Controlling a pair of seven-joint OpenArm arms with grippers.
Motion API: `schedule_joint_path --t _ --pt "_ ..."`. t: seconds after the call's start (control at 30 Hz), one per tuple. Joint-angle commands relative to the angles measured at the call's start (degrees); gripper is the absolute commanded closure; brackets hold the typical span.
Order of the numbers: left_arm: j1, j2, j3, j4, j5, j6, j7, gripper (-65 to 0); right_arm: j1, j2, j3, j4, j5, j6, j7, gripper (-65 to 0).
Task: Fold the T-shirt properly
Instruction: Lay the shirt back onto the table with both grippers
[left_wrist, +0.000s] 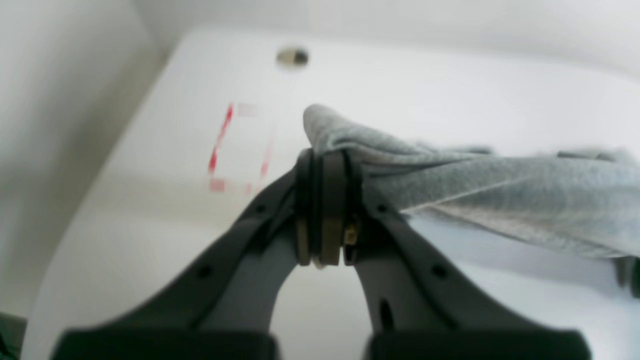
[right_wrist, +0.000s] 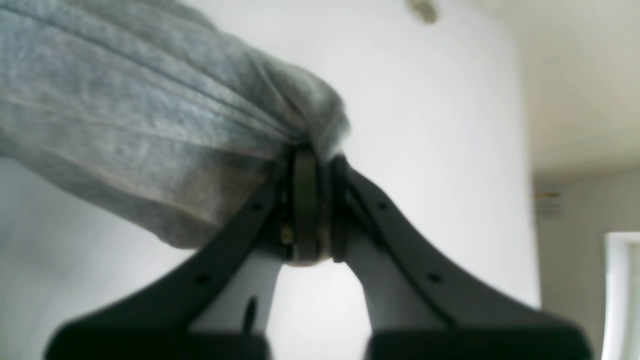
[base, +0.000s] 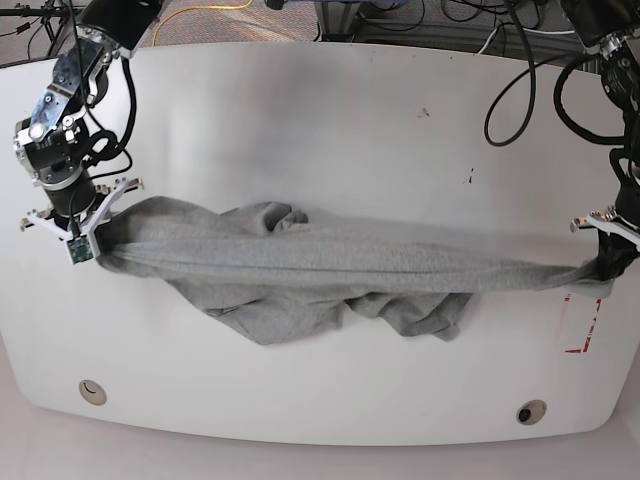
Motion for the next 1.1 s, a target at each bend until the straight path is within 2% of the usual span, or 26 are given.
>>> schedule_joint_path --t 0.0,0.13,0.37,0.8,0.87,1.07 --pt "3.4 -1.2 -1.5 1.2 -0.1 -1.7 -2.1 0.0 -2.9 -0.2 0.6 1.1 -0.5 -0.7 2.1 -0.2" --pt "9.8 0.3 -3.3 1.1 0.1 -4.2 -2.1 0.0 -8.7 -3.3 0.6 1.0 -0.9 -0.7 3.3 -0.2" --pt "18.3 2.7 -7.0 0.9 0.2 -5.9 -1.7 0.0 -16.7 -7.3 0.6 0.8 -0.9 -0.7 6.1 -0.2" --pt "27.6 2.8 -9.3 0.6 0.3 -9.8 -1.8 0.0 -24.4 -10.1 0.2 0.5 -0.9 -0.7 6.3 -0.3" --pt "28.2 2.8 -9.3 0.6 0.3 -10.3 -1.7 0.0 -24.5 -10.4 0.2 0.5 -0.9 -0.7 6.1 -1.7" --pt "29.2 2.8 -9.2 0.5 1.7 -10.4 -1.6 0.0 -25.1 -10.4 0.2 0.5 -0.7 -0.7 6.1 -11.7"
